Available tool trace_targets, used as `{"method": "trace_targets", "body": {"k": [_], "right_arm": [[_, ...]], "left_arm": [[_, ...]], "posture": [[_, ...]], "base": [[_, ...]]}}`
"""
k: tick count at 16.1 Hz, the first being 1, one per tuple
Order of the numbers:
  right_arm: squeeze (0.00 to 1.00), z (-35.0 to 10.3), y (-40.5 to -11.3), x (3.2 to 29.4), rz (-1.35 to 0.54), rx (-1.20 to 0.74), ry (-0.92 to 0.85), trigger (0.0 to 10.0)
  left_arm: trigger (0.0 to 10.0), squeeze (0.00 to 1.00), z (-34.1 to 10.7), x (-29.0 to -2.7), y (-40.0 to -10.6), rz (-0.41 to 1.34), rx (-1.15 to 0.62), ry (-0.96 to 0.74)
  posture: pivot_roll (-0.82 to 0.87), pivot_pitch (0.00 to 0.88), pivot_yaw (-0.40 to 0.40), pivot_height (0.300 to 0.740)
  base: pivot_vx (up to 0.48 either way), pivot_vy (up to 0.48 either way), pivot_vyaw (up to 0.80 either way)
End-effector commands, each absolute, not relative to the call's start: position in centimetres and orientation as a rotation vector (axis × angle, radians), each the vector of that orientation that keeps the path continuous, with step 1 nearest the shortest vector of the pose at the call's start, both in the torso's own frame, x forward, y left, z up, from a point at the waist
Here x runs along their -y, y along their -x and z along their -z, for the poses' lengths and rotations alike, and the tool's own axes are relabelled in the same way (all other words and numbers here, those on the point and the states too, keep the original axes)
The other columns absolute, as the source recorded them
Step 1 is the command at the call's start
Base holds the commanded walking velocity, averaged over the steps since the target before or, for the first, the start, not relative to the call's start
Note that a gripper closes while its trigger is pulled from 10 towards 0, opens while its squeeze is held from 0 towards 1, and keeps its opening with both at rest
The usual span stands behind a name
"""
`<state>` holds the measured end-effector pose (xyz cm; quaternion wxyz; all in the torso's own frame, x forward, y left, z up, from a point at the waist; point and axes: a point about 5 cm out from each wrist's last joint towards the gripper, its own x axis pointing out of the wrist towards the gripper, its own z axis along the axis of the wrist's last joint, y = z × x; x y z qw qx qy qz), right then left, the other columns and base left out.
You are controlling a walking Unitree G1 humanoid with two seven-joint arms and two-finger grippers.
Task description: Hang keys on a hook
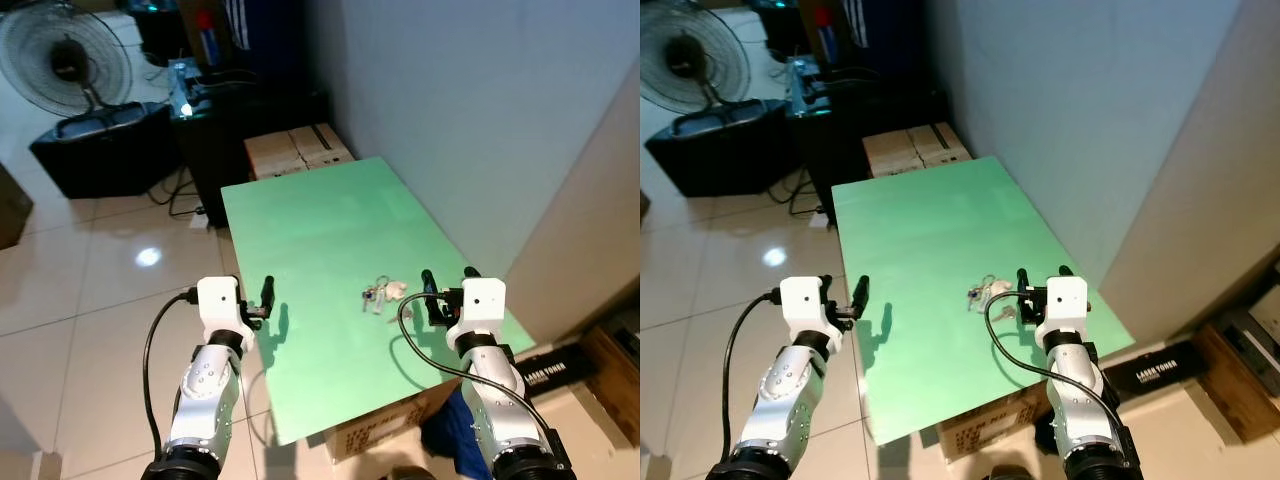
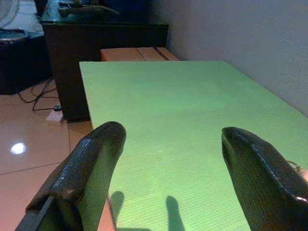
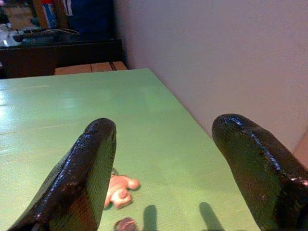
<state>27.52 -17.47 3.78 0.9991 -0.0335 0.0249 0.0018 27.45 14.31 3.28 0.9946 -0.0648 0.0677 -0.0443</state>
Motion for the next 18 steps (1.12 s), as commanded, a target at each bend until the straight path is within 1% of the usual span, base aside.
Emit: {"method": "trace_targets", "body": {"k": [1, 4, 8, 16, 17, 18], "right_arm": [[0.0, -3.7, -27.7, 17.8, -0.002, -0.064, 0.073, 10.0], [0.0, -3.5, -27.9, 17.9, 0.015, -0.075, 0.076, 10.0], [0.0, -3.7, -28.5, 17.3, 0.007, -0.075, 0.086, 10.0], [0.0, -2.9, -28.0, 17.1, 0.006, -0.105, 0.087, 10.0], [0.0, -2.5, -28.1, 17.0, 0.001, -0.137, 0.089, 10.0], [0.0, -2.4, -28.2, 17.0, 0.002, -0.146, 0.098, 10.0]], "left_arm": [[10.0, 0.0, -3.3, -13.6, -27.6, 0.098, -0.134, 0.131], [10.0, 0.0, -3.5, -13.9, -27.6, 0.09, -0.125, 0.125], [10.0, 0.0, -3.9, -14.3, -28.1, 0.087, -0.117, 0.107], [10.0, 0.0, -3.7, -14.0, -27.9, 0.099, -0.132, 0.088], [10.0, 0.0, -3.5, -14.0, -27.7, 0.092, -0.138, 0.095], [10.0, 0.0, -3.5, -14.0, -27.7, 0.096, -0.135, 0.094]], "posture": [[-0.22, 0.0, 0.107, 0.74], [-0.21, 0.0, 0.104, 0.74], [-0.2, 0.0, 0.111, 0.74], [-0.18, 0.0, 0.111, 0.74], [-0.18, 0.0, 0.108, 0.74], [-0.18, 0.0, 0.106, 0.74]], "base": [[0.0, -0.48, 0.0], [0.0, 0.0, 0.0], [0.0, 0.0, 0.0], [0.295, -0.375, 0.66], [0.0, -0.446, 0.63], [0.0, -0.469, 0.0]]}}
